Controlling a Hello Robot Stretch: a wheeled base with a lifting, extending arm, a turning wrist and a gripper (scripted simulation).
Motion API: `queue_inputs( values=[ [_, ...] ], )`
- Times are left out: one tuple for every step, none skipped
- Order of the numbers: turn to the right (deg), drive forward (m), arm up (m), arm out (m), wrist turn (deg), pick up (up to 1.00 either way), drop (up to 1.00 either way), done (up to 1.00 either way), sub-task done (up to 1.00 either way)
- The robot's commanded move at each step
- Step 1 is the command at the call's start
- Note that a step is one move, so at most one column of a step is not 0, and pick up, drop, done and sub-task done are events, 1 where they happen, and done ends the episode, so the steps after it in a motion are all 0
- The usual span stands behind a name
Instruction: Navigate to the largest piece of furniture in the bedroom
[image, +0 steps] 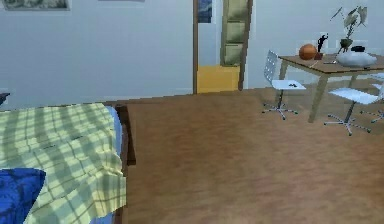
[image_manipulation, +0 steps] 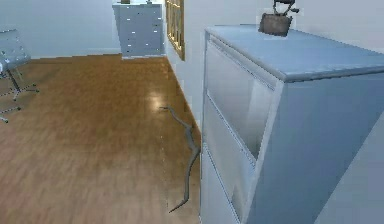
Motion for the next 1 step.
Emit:
queue_inputs(
  values=[
    [-45.0,0.0,0.0,0.0,0.0,0.0,0.0,0.0,0.0]
  ],
)
